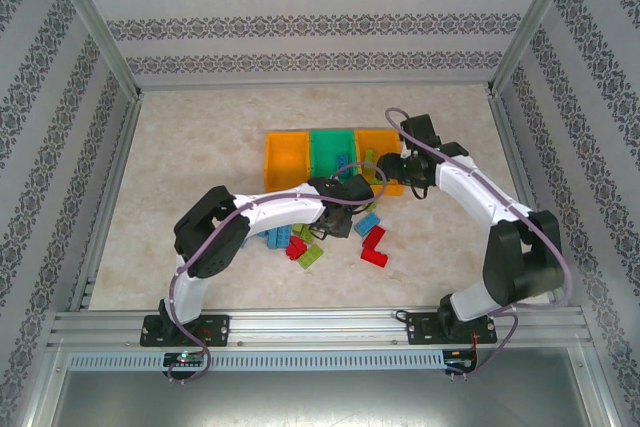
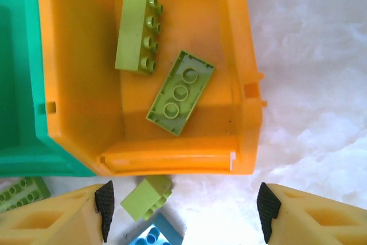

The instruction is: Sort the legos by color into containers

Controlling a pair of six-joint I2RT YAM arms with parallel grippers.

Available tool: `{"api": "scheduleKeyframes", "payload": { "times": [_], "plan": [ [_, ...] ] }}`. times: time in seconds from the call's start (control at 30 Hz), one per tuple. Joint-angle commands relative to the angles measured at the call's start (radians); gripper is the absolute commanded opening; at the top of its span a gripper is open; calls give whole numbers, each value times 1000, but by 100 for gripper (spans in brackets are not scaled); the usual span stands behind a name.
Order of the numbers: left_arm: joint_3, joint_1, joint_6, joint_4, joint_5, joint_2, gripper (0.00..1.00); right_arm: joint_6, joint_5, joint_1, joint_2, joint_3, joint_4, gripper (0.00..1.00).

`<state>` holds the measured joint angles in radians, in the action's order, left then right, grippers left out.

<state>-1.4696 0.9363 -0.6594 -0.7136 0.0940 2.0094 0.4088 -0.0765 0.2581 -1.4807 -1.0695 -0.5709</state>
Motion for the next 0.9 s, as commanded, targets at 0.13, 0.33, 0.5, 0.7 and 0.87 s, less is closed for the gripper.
{"api": "scheduleKeyframes", "payload": {
  "times": [0.13,0.33,0.5,0.7,0.87],
  "plan": [
    [-30,16,40,-69,89,-147,15,-67,-64,38,91,127,66,68],
    [-125,-6,105,-79,129,-136,16,-53,-73,80,142,227,140,67],
    [-226,-64,164,-80,126,-66,16,-57,-83,128,123,273,225,70],
    [-311,-146,205,-45,102,21,16,-115,-44,174,38,268,260,71],
    [-405,-191,239,-55,88,106,17,-105,-58,179,-31,243,271,71]
  ]
}}
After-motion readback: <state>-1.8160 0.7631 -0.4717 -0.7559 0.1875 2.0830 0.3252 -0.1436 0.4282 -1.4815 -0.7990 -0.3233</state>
